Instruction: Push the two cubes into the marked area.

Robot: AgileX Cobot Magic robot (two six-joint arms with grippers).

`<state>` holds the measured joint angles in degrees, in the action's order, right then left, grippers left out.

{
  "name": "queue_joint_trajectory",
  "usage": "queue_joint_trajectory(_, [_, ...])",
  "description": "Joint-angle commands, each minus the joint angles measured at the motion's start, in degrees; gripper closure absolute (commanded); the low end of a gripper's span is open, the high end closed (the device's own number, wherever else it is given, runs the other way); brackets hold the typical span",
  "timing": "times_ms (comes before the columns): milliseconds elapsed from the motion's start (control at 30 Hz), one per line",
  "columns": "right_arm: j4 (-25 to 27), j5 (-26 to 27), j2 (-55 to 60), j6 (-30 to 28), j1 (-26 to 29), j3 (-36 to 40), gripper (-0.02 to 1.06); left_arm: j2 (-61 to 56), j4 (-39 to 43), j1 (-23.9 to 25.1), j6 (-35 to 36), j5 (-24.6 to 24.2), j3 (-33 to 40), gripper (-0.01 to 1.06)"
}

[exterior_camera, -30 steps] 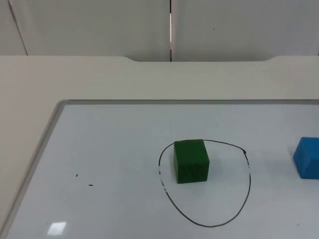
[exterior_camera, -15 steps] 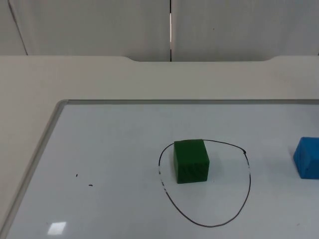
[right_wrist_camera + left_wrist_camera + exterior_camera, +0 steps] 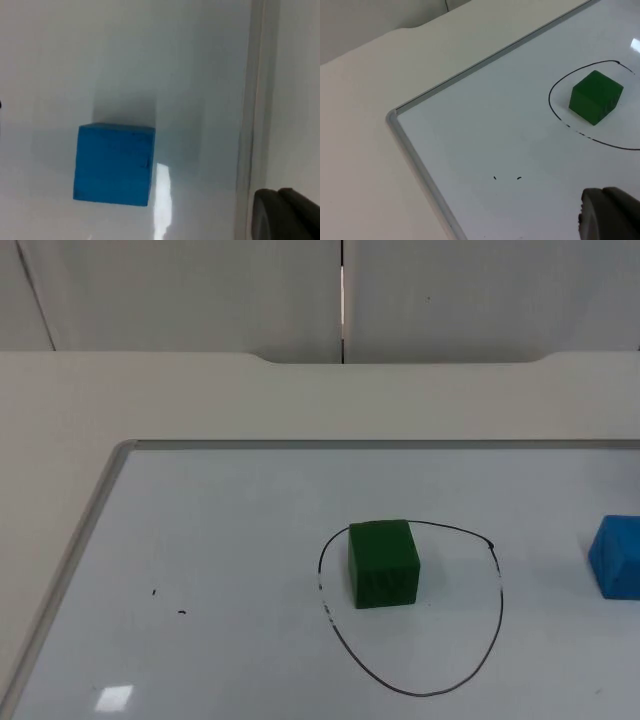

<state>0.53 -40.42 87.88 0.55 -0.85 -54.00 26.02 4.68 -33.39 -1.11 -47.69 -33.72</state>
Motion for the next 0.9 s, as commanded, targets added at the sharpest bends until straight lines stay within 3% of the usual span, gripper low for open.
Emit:
queue_joint_trajectory(0, [-0.53, 4.49, -0.13, 1.50, 0.13, 2.77, 1.05, -0.36, 0.29, 0.16, 0.50, 0.56, 0.35, 1.05])
queue_joint_trajectory(200, [-0.53, 5.88, 1.45, 2.96, 0.13, 6.12, 1.05, -0.36, 0.29, 0.16, 0.50, 0.56, 0.35, 1.05])
queue_joint_trajectory(300, [-0.53, 9.94, 3.60, 3.14, 0.13, 7.71, 1.05, -0.36, 0.29, 0.16, 0.50, 0.56, 0.35, 1.05])
queue_joint_trajectory(867, [0.26, 18.04, 14.54, 4.42, 0.13, 7.76, 1.05, -0.36, 0.29, 0.16, 0.50, 0.46, 0.35, 1.05])
